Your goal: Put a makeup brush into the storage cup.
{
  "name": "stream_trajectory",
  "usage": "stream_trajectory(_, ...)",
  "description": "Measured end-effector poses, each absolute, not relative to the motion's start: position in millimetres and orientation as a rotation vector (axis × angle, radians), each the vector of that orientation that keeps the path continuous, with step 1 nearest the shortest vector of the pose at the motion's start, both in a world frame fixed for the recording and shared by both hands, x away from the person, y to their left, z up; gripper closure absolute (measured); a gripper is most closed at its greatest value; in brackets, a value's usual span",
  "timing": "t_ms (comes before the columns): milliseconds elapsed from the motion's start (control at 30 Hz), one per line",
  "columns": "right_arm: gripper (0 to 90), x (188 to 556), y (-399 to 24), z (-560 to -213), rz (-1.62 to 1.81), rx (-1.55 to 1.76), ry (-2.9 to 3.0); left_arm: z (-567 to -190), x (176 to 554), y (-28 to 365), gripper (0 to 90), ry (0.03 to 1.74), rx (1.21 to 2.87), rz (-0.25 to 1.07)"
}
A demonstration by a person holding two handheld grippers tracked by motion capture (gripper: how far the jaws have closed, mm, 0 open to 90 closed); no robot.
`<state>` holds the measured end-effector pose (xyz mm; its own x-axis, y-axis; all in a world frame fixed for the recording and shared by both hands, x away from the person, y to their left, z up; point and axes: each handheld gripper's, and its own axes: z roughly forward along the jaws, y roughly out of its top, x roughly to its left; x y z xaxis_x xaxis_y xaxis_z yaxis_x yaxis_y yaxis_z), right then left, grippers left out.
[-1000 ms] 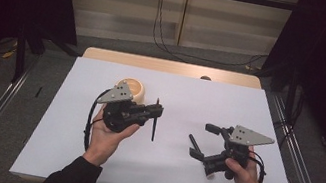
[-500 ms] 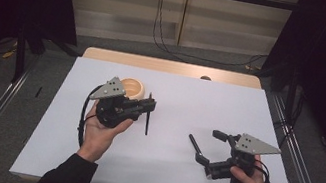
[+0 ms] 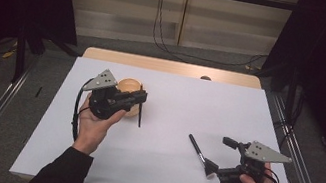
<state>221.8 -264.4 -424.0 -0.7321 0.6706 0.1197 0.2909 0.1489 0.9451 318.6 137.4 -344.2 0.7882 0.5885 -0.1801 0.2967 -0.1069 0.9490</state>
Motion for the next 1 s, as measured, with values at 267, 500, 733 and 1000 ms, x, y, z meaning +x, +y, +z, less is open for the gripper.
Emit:
stream_trajectory(267, 1.3, 214, -276, -429, 1.571, 0.948, 2.076, -341, 332, 145, 83.9, 0.711, 1.71, 0.301)
stream_trajectory(500, 1.8, 209, -283, -433, 1.559, 0.975, 2.024, -341, 341, 150, 83.9, 0.741, 1.7, 0.335)
stream_trajectory(733, 1.7, 208, -285, -433, 1.56, 0.976, 2.01, -336, 352, 154, 83.9, 0.767, 1.664, 0.392)
stream_trajectory(1000, 1.6, 208, -285, -434, 1.557, 0.98, 1.988, -327, 366, 158, 83.8, 0.764, 1.66, 0.425)
